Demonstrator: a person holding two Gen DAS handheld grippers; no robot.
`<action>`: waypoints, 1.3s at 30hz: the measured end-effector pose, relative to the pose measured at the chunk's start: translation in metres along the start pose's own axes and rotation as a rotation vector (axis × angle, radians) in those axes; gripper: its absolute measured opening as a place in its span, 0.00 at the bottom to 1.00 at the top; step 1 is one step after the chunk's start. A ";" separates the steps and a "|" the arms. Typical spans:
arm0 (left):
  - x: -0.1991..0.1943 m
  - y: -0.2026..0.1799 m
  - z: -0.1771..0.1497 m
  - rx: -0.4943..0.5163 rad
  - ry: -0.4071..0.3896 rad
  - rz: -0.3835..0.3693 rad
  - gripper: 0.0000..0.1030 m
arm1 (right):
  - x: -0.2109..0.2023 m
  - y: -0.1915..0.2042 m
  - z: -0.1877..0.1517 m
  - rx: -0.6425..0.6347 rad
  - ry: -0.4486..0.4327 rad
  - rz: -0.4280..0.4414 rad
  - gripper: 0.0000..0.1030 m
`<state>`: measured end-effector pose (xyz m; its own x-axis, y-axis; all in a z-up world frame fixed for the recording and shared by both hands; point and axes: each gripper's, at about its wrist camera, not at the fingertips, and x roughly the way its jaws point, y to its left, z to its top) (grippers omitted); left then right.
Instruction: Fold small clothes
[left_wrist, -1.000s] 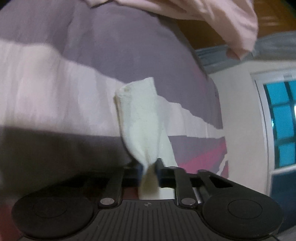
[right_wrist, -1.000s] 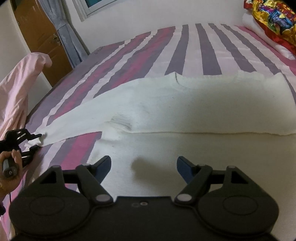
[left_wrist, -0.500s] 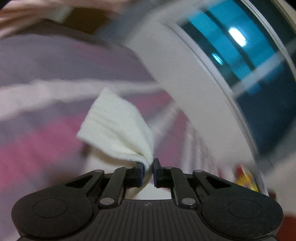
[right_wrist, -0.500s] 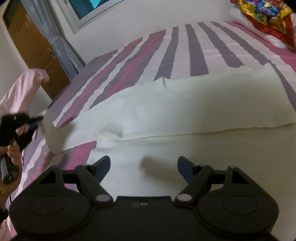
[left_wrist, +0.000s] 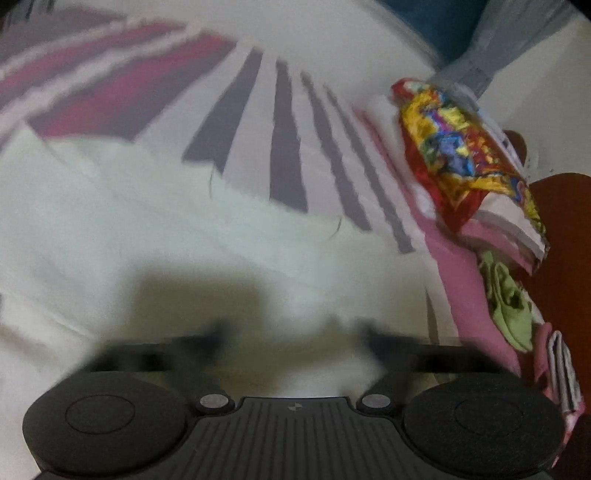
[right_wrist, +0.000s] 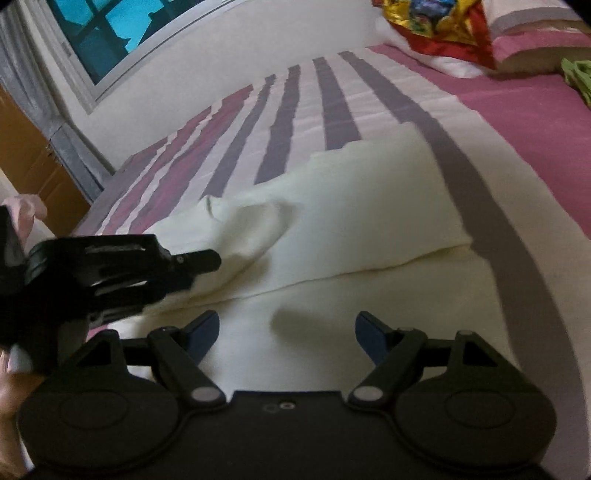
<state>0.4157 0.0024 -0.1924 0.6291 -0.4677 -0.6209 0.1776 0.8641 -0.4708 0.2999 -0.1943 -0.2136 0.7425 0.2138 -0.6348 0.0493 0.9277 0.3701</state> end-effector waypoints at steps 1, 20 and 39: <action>-0.014 -0.005 -0.007 0.020 -0.048 0.005 0.98 | 0.000 -0.003 0.000 0.002 -0.003 -0.003 0.78; -0.078 0.101 -0.050 -0.132 -0.063 0.222 0.98 | 0.051 0.004 0.016 0.129 0.044 0.077 0.19; -0.069 0.094 -0.052 -0.063 -0.058 0.244 0.98 | 0.033 0.005 0.071 -0.255 -0.162 -0.190 0.10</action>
<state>0.3499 0.1066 -0.2263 0.6900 -0.2342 -0.6849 -0.0306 0.9359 -0.3509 0.3719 -0.2045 -0.1845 0.8336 -0.0027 -0.5524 0.0437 0.9972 0.0610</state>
